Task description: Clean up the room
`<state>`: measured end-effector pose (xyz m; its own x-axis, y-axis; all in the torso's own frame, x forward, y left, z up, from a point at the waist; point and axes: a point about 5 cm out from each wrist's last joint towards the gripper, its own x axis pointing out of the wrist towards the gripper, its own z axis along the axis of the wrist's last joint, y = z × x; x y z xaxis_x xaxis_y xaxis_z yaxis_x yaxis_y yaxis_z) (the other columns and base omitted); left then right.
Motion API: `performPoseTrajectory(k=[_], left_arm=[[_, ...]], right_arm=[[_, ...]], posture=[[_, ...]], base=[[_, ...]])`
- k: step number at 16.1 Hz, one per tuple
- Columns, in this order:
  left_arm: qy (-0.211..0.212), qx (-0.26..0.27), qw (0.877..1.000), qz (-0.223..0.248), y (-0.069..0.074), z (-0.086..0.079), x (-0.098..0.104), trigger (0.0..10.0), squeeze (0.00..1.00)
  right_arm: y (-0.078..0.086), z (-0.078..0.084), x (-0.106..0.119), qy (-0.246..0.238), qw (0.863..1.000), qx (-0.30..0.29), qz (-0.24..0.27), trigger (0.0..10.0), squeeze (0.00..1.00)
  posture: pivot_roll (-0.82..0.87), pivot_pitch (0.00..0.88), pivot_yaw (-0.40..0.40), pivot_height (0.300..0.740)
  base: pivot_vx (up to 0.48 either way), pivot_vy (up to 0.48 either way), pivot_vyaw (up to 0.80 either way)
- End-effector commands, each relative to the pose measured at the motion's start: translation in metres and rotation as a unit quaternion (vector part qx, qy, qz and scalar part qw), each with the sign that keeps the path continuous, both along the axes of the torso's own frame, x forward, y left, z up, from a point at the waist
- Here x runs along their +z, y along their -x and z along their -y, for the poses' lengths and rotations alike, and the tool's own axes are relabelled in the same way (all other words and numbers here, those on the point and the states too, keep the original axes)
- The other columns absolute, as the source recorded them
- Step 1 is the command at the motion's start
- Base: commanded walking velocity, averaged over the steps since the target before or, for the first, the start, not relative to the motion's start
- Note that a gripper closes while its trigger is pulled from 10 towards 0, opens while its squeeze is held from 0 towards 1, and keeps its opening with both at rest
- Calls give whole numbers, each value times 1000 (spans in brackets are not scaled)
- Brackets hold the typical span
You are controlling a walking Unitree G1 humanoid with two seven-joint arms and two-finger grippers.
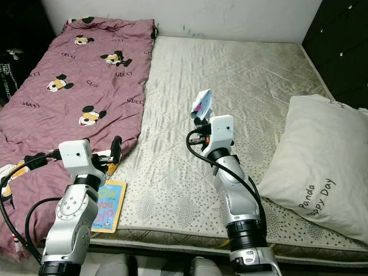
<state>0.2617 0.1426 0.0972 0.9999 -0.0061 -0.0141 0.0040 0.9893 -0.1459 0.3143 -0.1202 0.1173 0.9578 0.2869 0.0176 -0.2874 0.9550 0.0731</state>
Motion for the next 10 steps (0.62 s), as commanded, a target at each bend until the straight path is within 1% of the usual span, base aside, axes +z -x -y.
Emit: performPoseTrajectory(k=[1,3,6,10], left_arm=[[-2,1,1000,-3,-1,1,0,10000,0],[6,4,1000,-7,-1,0,-1,10000,0],[-2,0,1000,-2,-1,1,0,10000,0],[6,-3,1000,1,0,2,0,10000,0]], right_arm=[[-1,0,1,2,1000,2,3,10000,0],[-1,0,1,2,1000,2,2,10000,0],[-1,0,1,2,1000,4,2,10000,0],[-1,0,1,3,1000,5,2,10000,0]], posture=[[-4,53,-11,740],[-3,53,-12,740],[-4,55,-13,740],[-3,55,-13,740]], base=[[0,0,0],[0,0,0],[0,0,0],[0,0,0]])
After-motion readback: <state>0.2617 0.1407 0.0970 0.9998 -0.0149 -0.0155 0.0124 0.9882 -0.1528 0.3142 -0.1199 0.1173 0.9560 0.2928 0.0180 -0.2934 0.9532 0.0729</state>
